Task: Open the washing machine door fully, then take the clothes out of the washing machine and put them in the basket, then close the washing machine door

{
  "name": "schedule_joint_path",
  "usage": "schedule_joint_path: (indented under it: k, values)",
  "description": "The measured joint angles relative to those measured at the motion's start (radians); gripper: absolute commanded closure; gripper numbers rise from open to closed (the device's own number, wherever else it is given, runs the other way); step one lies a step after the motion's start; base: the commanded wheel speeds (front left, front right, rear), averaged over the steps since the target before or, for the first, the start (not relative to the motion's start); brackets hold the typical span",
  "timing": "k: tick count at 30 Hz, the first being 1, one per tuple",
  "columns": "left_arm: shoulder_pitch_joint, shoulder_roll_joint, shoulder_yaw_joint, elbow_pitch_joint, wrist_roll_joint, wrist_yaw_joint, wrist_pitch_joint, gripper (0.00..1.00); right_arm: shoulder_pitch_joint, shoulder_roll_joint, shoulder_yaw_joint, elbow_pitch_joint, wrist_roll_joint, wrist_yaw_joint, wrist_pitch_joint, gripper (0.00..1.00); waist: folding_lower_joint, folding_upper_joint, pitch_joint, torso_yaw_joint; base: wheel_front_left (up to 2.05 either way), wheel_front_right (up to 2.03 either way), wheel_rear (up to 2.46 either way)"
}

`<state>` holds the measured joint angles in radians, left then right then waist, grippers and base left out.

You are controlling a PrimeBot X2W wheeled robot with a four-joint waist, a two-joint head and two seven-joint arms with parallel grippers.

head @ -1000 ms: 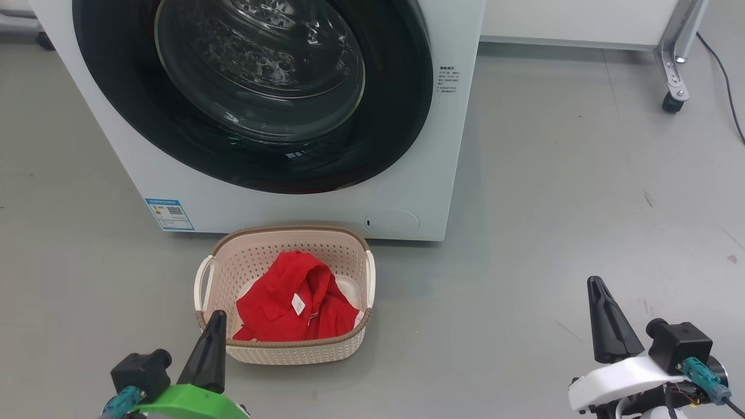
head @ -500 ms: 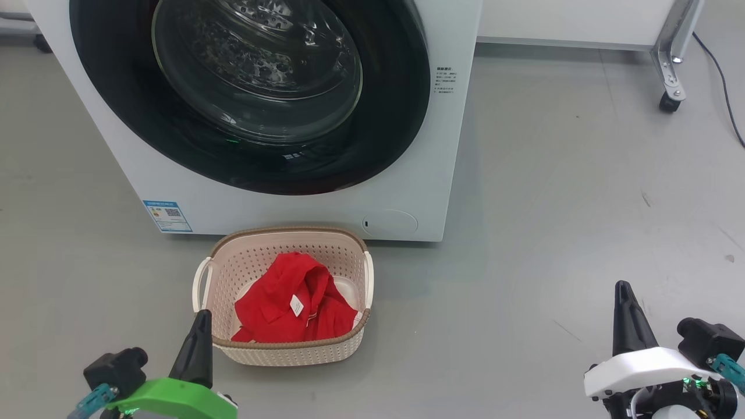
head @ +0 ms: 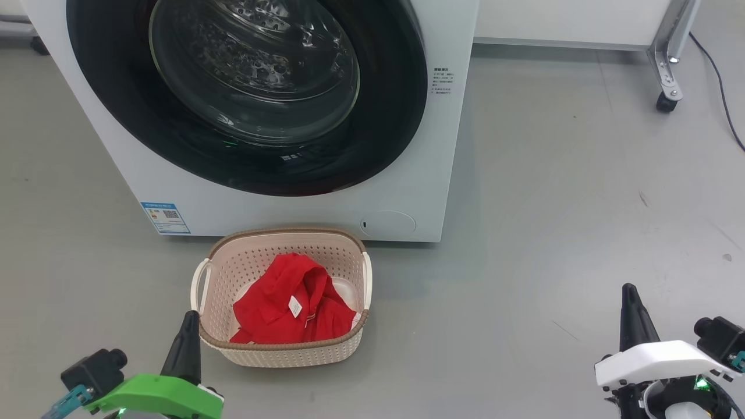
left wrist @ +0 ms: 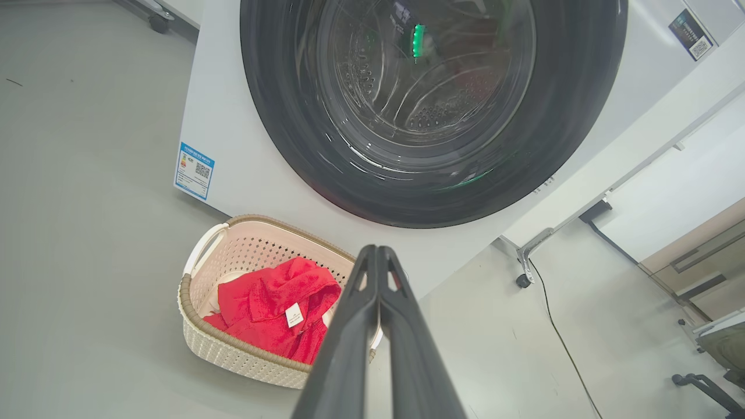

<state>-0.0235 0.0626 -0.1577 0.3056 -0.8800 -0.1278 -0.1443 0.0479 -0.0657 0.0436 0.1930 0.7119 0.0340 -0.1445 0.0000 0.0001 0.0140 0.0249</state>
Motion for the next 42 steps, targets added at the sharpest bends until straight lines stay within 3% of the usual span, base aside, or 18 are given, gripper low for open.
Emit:
schedule_joint_path:
  k: [42]
  values:
    - [-0.007,0.0,0.119,-0.017,-0.433,0.0,0.134,1.0,-0.063,0.009,-0.097,0.05,0.525,0.05,0.141,1.0,0.0,0.0,-0.007,-0.015,0.0,0.0,0.0]
